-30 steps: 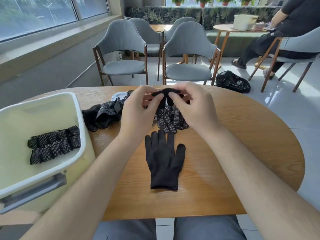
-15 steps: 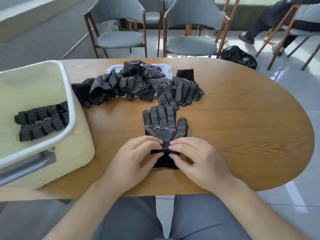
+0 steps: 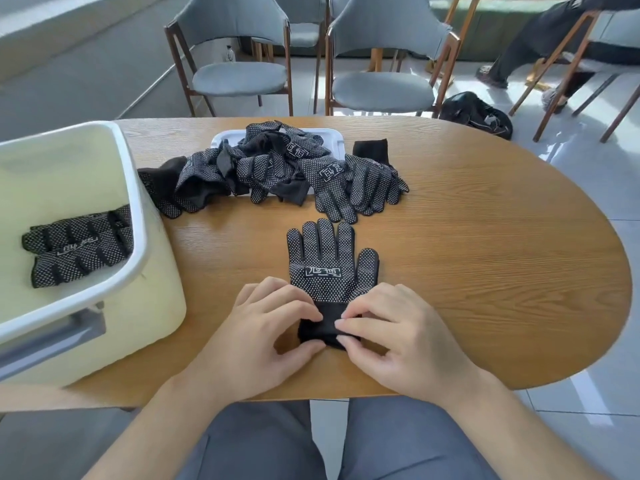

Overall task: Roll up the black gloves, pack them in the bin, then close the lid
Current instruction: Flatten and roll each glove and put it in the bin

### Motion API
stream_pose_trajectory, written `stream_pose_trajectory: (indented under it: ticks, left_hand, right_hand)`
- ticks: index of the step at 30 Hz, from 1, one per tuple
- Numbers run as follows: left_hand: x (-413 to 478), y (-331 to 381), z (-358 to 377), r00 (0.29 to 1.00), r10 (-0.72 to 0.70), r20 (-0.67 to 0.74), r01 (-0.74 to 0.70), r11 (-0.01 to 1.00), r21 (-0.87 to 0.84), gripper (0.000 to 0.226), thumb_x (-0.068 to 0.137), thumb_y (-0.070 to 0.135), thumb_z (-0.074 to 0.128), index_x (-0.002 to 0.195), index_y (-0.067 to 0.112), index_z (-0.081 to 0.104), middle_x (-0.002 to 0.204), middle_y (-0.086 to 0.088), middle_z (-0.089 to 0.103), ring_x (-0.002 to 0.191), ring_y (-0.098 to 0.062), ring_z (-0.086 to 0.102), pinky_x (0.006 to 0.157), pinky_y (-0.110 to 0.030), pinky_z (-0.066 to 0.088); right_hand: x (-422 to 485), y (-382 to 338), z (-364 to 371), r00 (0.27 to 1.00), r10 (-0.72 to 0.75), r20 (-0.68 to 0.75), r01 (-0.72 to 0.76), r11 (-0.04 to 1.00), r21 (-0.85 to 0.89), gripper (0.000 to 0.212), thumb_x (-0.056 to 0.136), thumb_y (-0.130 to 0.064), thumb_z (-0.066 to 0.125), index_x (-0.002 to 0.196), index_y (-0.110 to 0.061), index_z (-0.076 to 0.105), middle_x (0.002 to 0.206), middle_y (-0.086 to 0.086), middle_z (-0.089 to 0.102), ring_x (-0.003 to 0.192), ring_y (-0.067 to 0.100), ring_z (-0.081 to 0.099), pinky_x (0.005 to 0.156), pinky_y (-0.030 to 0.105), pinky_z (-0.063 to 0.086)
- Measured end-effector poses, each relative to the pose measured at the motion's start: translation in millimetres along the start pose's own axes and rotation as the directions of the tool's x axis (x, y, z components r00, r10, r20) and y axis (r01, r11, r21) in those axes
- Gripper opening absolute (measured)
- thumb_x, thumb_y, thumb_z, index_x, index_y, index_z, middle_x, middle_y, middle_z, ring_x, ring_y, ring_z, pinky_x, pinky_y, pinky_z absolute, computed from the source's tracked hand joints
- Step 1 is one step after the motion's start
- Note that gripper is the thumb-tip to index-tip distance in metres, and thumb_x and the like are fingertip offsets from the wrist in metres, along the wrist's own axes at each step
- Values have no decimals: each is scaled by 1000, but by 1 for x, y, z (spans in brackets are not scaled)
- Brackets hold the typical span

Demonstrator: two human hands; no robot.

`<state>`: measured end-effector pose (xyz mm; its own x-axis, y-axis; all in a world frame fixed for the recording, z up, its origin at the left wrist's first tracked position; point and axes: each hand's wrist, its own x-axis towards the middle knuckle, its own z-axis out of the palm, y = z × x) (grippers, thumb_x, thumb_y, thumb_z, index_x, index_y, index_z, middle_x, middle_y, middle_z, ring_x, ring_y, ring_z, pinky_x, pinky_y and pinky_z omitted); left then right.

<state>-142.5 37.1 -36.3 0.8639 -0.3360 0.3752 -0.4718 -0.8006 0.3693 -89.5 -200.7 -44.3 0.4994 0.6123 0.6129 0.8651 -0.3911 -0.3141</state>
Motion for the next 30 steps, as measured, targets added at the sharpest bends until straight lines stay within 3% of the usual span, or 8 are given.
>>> stream_pose_trajectory:
  ticks: [4, 8, 13, 16, 19, 23, 27, 30]
  left_hand:
    - [0, -2, 2, 999, 20, -38, -20, 1000, 6, 19, 88, 46, 71, 97, 29, 72, 107, 23, 63, 106, -7, 57, 92, -29, 39]
    - [3, 1, 2, 996, 10, -84, -13, 999, -38, 18, 90, 42, 69, 96, 26, 72, 102, 21, 65, 103, -6, 59, 88, -34, 43]
    - [28, 21, -11, 931, -273, -244, 120, 857, -501, 17, 85, 32, 71, 99, 29, 61, 97, 19, 65, 87, 2, 57, 83, -17, 42]
    - [54, 28, -26, 897, -348, -273, 57, 703, -709, 27, 86, 19, 74, 100, 22, 51, 90, 3, 63, 77, -10, 57, 75, -25, 45]
    - [73, 29, -41, 901, -332, -280, 29, 690, -723, 33, 85, 26, 77, 102, 28, 49, 87, -3, 65, 78, -20, 59, 75, -35, 46]
    - [88, 34, -50, 879, -398, -263, 61, 640, -766, 30, 86, 16, 81, 102, 22, 57, 82, 5, 67, 75, -10, 61, 74, -27, 48]
    - [91, 36, -51, 842, -466, -271, 65, 587, -807, 20, 86, 14, 78, 98, 14, 62, 88, -9, 68, 77, -15, 61, 74, -30, 51]
    - [90, 36, -50, 840, -483, -246, 78, 558, -826, 19, 85, 19, 79, 96, 16, 63, 89, -5, 69, 81, -15, 64, 76, -28, 53]
  right_hand:
    - [-4, 2, -1, 998, 7, 69, -10, 999, 31, 11, 90, -26, 78, 98, -20, 81, 101, -5, 69, 87, 17, 62, 75, 37, 47]
    - [-6, 2, -4, 987, 90, 130, -94, 995, 21, 38, 86, -43, 79, 115, -19, 74, 113, -7, 66, 103, 18, 61, 90, 37, 49]
    - [19, -3, -15, 945, 320, -67, -293, 921, 255, 25, 91, -29, 74, 114, -29, 62, 98, -19, 60, 89, 3, 58, 79, 15, 47]
    - [49, -5, -28, 884, 450, -127, -362, 831, 421, 31, 91, -24, 76, 104, -36, 51, 87, -12, 62, 78, 13, 59, 72, 24, 48]
    - [77, -3, -43, 867, 477, -145, -345, 785, 515, 21, 92, -27, 73, 95, -37, 55, 84, -7, 62, 72, 16, 57, 68, 30, 47]
    - [90, -1, -54, 870, 479, -117, -349, 766, 540, 14, 91, -30, 75, 96, -36, 63, 89, -6, 67, 76, 14, 57, 71, 28, 48]
    - [84, 5, -53, 877, 480, 7, -404, 731, 549, 33, 78, -42, 83, 106, -43, 64, 96, -16, 66, 80, 7, 54, 75, 25, 46]
    - [80, 5, -50, 870, 493, -10, -415, 743, 525, 17, 84, -44, 76, 98, -41, 69, 90, -8, 67, 73, 17, 55, 69, 28, 47]
